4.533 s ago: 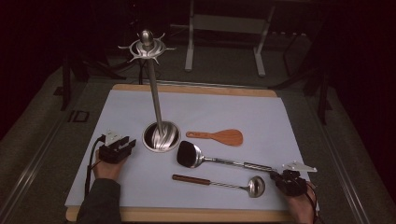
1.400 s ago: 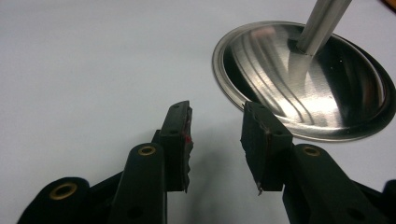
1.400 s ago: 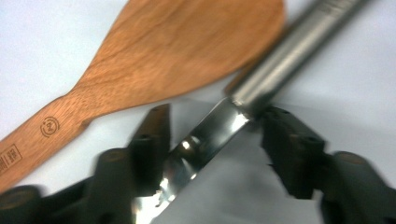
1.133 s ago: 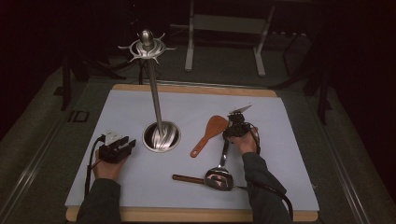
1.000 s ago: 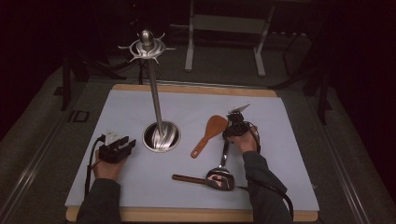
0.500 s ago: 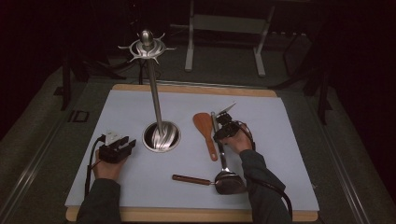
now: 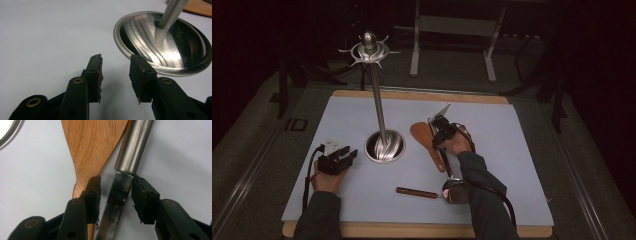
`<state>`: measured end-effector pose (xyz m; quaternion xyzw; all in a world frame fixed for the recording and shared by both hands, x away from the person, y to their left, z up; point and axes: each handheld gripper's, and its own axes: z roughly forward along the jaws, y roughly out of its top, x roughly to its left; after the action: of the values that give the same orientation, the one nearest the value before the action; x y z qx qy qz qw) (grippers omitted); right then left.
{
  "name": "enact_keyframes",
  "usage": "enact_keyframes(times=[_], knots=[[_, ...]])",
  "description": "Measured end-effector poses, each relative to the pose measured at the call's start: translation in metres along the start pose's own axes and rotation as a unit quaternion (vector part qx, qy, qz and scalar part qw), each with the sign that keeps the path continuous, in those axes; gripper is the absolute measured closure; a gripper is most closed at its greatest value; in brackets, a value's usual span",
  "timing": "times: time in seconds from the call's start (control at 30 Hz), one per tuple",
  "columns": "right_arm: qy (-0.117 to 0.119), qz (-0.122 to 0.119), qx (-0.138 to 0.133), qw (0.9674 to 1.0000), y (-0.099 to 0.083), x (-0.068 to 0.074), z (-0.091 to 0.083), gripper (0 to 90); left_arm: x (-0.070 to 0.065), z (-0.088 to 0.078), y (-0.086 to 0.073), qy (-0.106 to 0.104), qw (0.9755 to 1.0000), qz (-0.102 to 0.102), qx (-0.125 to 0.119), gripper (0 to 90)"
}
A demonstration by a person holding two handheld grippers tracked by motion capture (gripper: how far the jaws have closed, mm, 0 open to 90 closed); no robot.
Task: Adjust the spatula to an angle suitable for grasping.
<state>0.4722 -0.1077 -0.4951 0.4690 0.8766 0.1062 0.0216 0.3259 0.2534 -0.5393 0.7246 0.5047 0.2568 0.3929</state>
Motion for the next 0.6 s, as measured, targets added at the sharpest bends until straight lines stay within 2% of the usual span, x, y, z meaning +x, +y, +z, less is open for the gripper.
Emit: enact_keyframes(times=[0.07,0.13,0.23,0.3,0.33,0.6], knots=[[-0.007,0.004,0.003,1.0,0.004,0.0,-0.001,56.5,0.0,0.0,0.0,-0.001,1.0,0.0,0.0,62.4],[-0.021,0.016,0.0,0.9997,0.007,0.0,-0.003,54.6,0.0,0.0,0.0,0.0,1.0,0.001,-0.001,62.3],[-0.028,0.022,-0.009,0.9993,0.011,-0.001,-0.006,53.0,0.0,0.0,0.0,-0.001,1.0,0.0,0.0,62.3],[-0.029,0.021,-0.008,0.9993,0.016,-0.001,-0.007,54.6,0.0,0.0,0.0,-0.001,1.0,0.0,0.0,62.3],[-0.036,0.018,0.001,0.9992,0.022,-0.002,-0.005,57.1,0.0,0.0,0.0,-0.001,1.0,0.0,-0.001,62.2],[-0.037,0.043,0.027,0.998,0.04,-0.004,0.01,63.9,0.001,-0.001,0.0,-0.003,1.0,-0.001,-0.003,62.0]])
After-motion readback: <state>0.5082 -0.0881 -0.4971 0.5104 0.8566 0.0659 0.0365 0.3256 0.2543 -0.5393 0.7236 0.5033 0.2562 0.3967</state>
